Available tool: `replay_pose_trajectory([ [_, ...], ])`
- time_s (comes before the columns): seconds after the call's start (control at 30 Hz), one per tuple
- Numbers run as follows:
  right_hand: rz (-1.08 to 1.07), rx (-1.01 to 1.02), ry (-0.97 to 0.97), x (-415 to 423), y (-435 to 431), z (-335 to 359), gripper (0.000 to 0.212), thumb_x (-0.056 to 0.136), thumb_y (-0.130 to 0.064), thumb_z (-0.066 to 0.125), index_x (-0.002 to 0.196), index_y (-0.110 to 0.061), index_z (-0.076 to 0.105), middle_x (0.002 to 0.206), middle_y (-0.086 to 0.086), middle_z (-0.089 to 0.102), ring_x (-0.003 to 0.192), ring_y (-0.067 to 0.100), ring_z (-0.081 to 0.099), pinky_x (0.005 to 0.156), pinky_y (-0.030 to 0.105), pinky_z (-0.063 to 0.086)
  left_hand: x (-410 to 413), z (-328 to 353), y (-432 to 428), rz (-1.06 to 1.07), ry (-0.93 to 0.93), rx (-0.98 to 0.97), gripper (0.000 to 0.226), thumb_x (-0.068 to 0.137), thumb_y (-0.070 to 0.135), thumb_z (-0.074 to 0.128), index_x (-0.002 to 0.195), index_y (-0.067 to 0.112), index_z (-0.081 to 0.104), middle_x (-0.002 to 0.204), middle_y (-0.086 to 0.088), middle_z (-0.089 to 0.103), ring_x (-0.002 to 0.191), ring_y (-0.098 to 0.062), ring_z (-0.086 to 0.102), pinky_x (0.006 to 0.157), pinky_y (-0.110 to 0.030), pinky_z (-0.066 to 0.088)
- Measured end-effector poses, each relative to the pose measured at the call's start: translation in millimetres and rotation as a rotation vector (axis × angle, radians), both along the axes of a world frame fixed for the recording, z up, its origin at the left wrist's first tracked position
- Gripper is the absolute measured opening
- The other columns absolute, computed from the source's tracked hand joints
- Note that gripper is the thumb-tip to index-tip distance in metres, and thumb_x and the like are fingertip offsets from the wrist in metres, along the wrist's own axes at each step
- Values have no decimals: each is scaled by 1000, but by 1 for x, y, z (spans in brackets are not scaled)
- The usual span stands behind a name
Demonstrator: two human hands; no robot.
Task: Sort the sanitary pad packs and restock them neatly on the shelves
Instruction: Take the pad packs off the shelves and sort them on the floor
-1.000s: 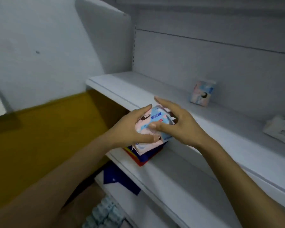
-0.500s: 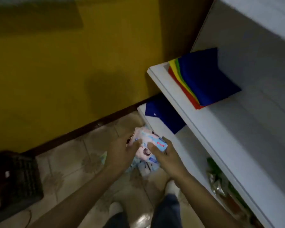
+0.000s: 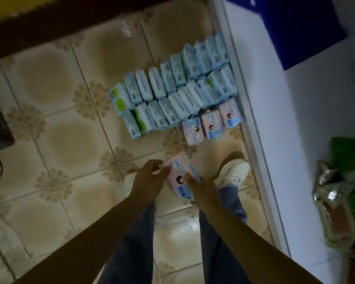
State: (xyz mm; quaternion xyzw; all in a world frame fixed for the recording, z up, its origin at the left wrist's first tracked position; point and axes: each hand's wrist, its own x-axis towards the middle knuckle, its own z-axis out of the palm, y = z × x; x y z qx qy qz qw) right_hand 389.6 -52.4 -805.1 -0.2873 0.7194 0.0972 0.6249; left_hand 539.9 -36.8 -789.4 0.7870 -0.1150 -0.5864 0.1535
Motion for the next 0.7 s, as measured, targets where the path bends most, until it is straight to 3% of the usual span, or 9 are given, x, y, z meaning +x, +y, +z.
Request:
replay_pose_trajectory([
  [0.1,5,83,18,7,-3,-80,39,91,-47,57,101,-9,59,90,8,64,64,14,59,51,22,49,3,-74,5,111,74,110,51,83,29,72,124,9,50,114,-15,61,100,-37,62,91,-50,51],
  [0.2,-78,75,-5,24,-12,-145,43,93,-41,57,115,-4,59,92,9,62,59,12,58,43,18,47,4,-132,2,122,127,116,42,94,11,56,134,7,44,121,-12,59,103,-29,59,83,-40,49],
  [0.27,-288,64,-76,33,-18,-179,40,97,-29,56,127,-2,52,95,9,58,56,9,58,39,15,44,5,-158,-7,126,152,65,37,96,3,48,133,7,44,112,-4,59,97,-21,58,78,-25,47],
  [0.33,-461,44,-179,37,-20,-203,45,96,-16,56,138,-5,43,103,13,57,62,9,59,47,17,46,12,-170,-20,148,191,39,36,98,0,42,133,7,44,91,0,57,80,-14,55,68,-20,40],
  [0.43,-479,38,-238,37,-23,-208,54,91,-4,54,143,-13,37,122,16,55,88,18,54,60,20,45,24,-173,-32,98,182,48,41,99,5,40,140,8,43,84,2,57,74,-11,54,64,-21,36],
  [0.53,-317,-12,-102,28,-28,-174,44,93,-7,51,135,-18,46,110,3,59,87,14,55,68,24,44,30,-147,-37,-89,132,61,44,98,3,45,141,6,39,87,4,65,73,-8,57,64,-18,39],
  [0.57,-202,-66,-53,24,-30,-155,41,94,-12,53,134,-18,47,112,2,61,91,16,57,75,28,48,32,-133,-38,-174,104,25,47,97,3,48,143,6,37,101,3,69,82,-9,61,69,-19,43],
  [0.63,154,-241,46,14,-33,-106,46,94,-26,56,138,-18,43,126,3,59,110,23,57,93,38,48,41,-91,-37,-496,-25,-40,61,95,14,55,149,12,26,146,-4,46,124,-18,49,98,-29,40],
  [0.7,527,-531,148,1,-36,-64,65,90,-39,61,145,-16,35,139,10,50,126,28,48,103,43,42,51,-57,-34,-868,-269,-190,74,93,22,59,152,13,16,158,-8,21,144,-26,24,116,-38,23],
])
